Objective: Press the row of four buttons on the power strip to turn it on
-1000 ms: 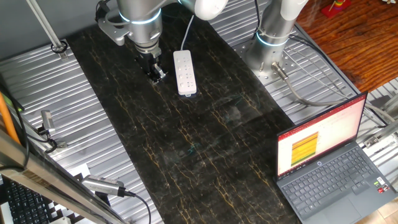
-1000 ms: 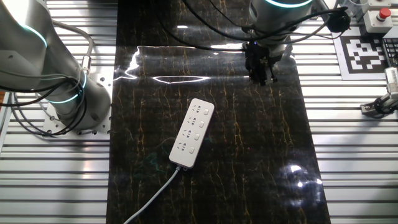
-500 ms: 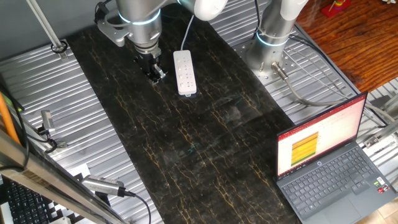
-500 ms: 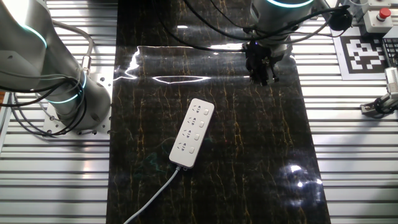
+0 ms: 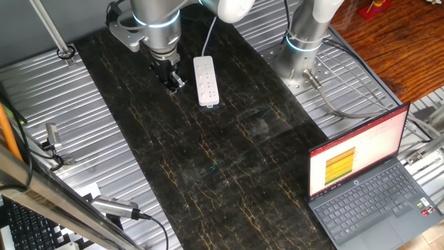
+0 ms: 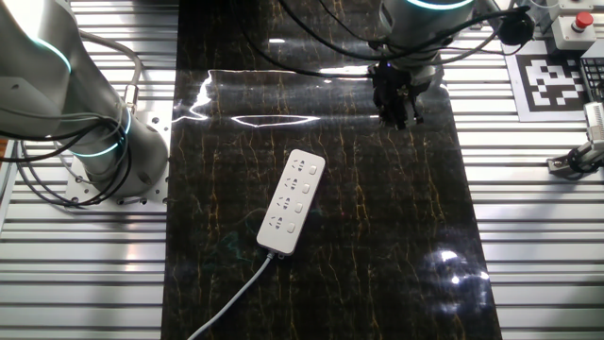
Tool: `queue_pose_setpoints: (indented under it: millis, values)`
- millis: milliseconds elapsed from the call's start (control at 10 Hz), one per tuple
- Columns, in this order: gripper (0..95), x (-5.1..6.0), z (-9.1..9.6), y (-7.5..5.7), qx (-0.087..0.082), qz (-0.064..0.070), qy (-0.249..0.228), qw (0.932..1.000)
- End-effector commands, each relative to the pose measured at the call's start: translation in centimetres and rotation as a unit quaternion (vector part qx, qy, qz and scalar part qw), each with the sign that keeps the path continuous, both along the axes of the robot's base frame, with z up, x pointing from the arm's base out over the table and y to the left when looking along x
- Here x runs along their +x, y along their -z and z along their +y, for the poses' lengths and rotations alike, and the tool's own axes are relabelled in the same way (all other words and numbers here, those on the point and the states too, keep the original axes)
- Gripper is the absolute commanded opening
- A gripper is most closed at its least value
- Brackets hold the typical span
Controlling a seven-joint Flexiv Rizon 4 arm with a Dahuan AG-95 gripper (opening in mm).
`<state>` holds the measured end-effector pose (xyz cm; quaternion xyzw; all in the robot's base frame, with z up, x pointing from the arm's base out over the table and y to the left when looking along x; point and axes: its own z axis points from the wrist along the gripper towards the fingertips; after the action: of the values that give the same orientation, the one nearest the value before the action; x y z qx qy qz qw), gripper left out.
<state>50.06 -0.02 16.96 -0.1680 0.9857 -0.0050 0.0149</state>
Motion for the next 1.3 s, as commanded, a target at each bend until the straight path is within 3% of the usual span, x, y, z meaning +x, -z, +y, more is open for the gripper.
queue_pose_setpoints:
  millis: [100, 300, 500, 700, 1300]
  values:
    - [0.0, -0.06, 0.02, -0.04, 0.000, -0.004, -0.008, 1.0000]
    - [0.0, -0.06, 0.02, -0.04, 0.009, -0.010, -0.040, 0.9991]
    - [0.0, -0.06, 0.02, -0.04, -0.002, -0.008, -0.065, 0.9979]
    - [0.0, -0.06, 0.02, -0.04, -0.016, -0.006, -0.064, 0.9978]
    - [0.0, -0.06, 0.02, -0.04, -0.027, 0.003, -0.054, 0.9982]
